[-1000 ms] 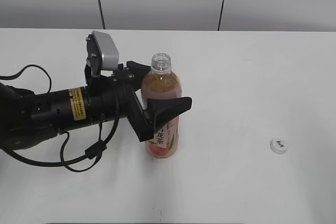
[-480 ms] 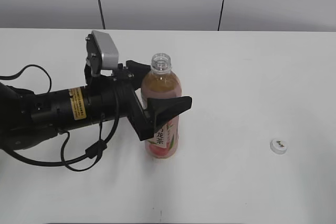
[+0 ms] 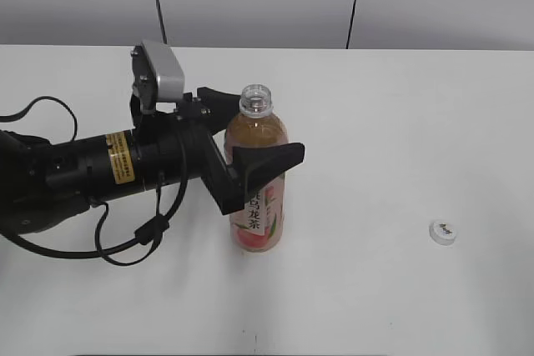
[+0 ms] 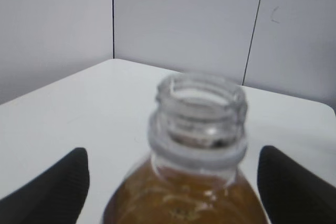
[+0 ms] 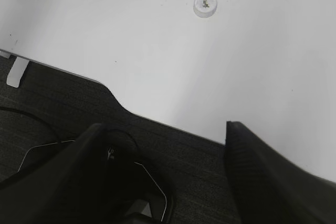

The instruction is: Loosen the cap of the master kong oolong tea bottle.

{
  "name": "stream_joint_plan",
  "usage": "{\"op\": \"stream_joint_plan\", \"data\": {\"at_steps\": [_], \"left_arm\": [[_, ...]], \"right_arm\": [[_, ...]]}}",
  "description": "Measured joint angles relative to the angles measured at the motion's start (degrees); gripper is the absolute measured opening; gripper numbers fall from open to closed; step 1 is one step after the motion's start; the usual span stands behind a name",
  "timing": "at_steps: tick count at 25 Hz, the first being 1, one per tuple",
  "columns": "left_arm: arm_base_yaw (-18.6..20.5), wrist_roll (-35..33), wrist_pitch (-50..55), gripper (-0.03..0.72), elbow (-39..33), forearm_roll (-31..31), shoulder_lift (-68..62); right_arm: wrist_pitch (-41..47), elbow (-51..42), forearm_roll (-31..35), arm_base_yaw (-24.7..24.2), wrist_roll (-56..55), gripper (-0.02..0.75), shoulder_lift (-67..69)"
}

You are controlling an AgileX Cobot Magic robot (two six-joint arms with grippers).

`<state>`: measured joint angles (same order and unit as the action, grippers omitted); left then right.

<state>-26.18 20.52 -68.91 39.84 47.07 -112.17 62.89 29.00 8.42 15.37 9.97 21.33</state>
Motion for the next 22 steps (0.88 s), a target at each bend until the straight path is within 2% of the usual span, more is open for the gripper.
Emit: {"op": "stream_joint_plan", "data": {"at_steps": [14,22], "left_arm": [[0.0,0.4,-0.2,0.592,0.0,-1.6,4.4],[0.0,3.3,2.6,0.592,0.0,-1.8,12.6]], "right_arm": [[0.0,0.0,0.0,0.0,0.0,0.519,0.0],[0.0,0.0,0.0,0.0,0.0,0.519,0.0]]}}
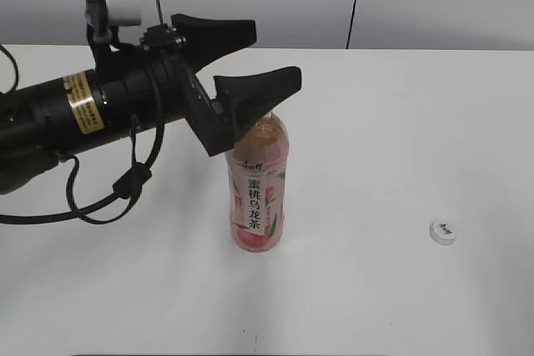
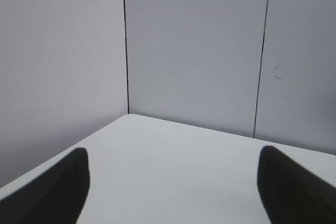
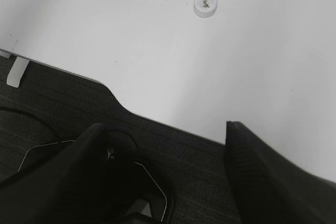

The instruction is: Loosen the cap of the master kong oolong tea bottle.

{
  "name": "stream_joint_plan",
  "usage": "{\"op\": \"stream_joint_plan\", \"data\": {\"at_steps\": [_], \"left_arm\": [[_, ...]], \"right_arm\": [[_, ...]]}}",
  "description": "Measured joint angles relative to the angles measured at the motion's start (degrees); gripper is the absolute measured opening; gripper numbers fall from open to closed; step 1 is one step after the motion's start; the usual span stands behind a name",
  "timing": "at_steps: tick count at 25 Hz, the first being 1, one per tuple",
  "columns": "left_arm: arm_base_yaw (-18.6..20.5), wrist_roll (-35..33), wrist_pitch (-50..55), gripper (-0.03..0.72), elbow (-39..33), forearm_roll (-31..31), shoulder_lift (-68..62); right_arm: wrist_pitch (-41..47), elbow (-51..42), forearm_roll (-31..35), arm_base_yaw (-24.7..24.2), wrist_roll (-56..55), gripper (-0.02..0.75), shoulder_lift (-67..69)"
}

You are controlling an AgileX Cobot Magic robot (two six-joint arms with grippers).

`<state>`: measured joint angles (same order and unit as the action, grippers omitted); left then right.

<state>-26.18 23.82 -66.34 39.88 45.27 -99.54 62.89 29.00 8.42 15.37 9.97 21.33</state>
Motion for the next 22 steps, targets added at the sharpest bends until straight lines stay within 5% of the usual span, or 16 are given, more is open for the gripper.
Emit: {"op": "stream_joint_plan", "data": {"at_steps": [22], "left_arm": [[0.0,21.9,13.4,0.591,0.0,12.8,19.2]], "right_arm": [[0.0,0.0,0.0,0.0,0.0,0.519,0.0]]}}
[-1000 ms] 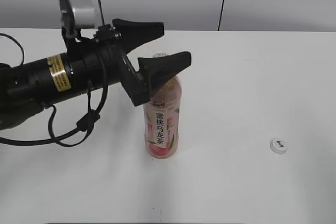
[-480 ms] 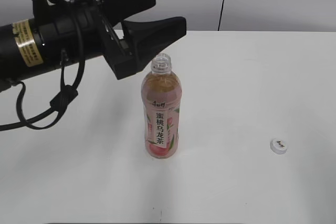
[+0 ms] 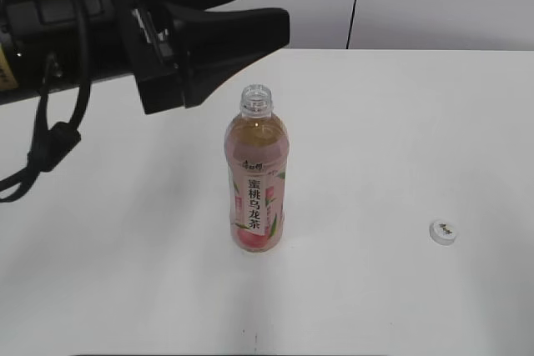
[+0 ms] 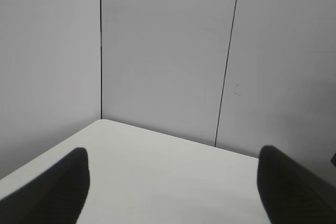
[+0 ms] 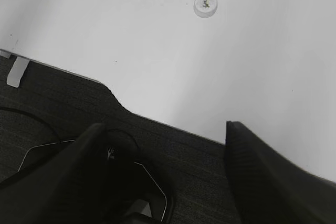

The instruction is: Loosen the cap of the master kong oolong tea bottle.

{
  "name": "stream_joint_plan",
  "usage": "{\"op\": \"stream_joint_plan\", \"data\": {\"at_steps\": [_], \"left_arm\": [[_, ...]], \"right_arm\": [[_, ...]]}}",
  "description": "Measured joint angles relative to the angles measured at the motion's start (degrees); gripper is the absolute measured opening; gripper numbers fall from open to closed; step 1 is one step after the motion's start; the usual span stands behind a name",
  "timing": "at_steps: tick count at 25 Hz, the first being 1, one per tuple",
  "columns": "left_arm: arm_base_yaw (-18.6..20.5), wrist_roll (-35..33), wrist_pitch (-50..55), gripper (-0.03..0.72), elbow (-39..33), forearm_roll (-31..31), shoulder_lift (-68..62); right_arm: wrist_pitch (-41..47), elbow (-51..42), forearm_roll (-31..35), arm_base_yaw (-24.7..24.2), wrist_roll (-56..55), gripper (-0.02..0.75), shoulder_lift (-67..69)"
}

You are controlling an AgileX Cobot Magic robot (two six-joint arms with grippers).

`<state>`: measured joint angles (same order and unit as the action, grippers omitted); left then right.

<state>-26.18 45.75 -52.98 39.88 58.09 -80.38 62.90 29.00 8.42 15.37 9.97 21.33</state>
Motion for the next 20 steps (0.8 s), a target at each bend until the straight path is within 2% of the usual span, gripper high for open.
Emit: {"op": "stream_joint_plan", "data": {"at_steps": [9,13,16,20], "left_arm": [[0.0,3.4,7.2,0.589,0.0,6.3,7.2],[0.0,7.6,10.0,0.589,0.0,9.3,10.2],[0.0,10.5,12.5,0.589,-0.1,9.0,13.1],[0.0,11.4,21.4,0.587,-0.1,5.6,17.9]], "right_arm": [[0.0,0.0,0.0,0.0,0.0,0.519,0.0],[0.0,0.0,0.0,0.0,0.0,0.519,0.0],[0.0,0.0,0.0,0.0,0.0,0.519,0.0],[0.0,0.0,0.0,0.0,0.0,0.519,0.0]]}}
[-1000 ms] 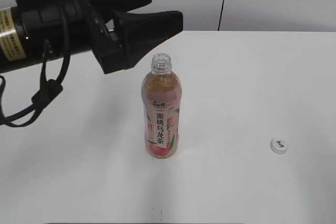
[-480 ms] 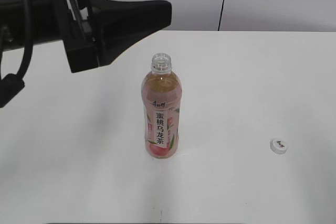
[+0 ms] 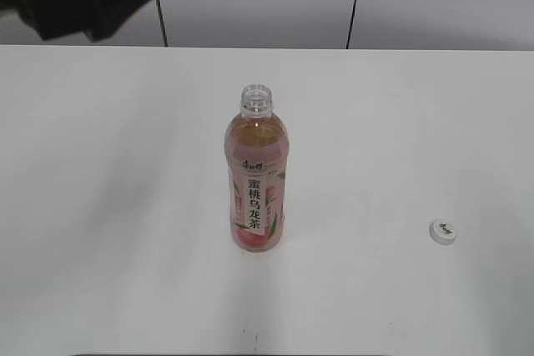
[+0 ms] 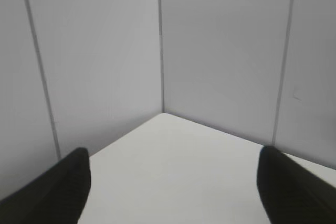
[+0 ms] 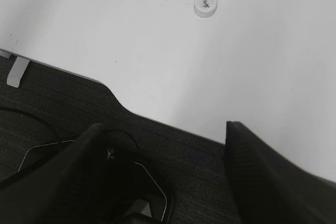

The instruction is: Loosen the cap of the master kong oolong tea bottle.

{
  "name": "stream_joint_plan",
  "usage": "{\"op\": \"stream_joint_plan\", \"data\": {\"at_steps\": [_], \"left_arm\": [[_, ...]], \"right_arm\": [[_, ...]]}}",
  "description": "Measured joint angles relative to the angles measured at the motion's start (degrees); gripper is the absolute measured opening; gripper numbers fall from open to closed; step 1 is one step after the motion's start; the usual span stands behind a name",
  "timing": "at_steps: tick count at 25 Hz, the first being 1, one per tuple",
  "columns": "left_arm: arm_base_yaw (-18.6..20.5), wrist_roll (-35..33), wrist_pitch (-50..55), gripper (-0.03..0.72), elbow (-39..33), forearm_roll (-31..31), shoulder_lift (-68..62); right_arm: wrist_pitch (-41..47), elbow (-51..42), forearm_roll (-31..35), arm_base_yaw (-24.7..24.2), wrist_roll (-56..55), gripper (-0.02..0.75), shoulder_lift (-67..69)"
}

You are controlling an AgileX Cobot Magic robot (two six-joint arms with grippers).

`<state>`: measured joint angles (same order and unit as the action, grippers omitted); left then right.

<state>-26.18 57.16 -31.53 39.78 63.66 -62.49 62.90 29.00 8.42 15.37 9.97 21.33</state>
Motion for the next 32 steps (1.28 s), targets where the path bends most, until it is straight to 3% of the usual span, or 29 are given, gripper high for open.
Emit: {"op": "stream_joint_plan", "data": {"at_steps": [7,10,15,21,28,32], "left_arm": [[-0.1,0.2,20.1,0.58,-0.5,-12.0,9.5],[-0.1,-2.7,26.2,0.578,-0.5,-18.9,14.0],[-0.9,-19.0,40.3,0.577,-0.6,-34.3,23.2],[-5.3,-38.0,61.2,0.576,-0.6,-50.7,30.0],[-6.2,-51.4,83.1,0.575,-0.5,-62.6,38.1],[-6.3,-57.2,91.7,0.575,-0.5,-65.6,43.3]], "right_arm": [[0.0,0.0,0.0,0.0,0.0,0.519,0.0],[0.0,0.0,0.0,0.0,0.0,0.519,0.0],[0.0,0.0,0.0,0.0,0.0,0.519,0.0],[0.0,0.0,0.0,0.0,0.0,0.519,0.0],[0.0,0.0,0.0,0.0,0.0,0.519,0.0],[0.0,0.0,0.0,0.0,0.0,0.519,0.0]]}}
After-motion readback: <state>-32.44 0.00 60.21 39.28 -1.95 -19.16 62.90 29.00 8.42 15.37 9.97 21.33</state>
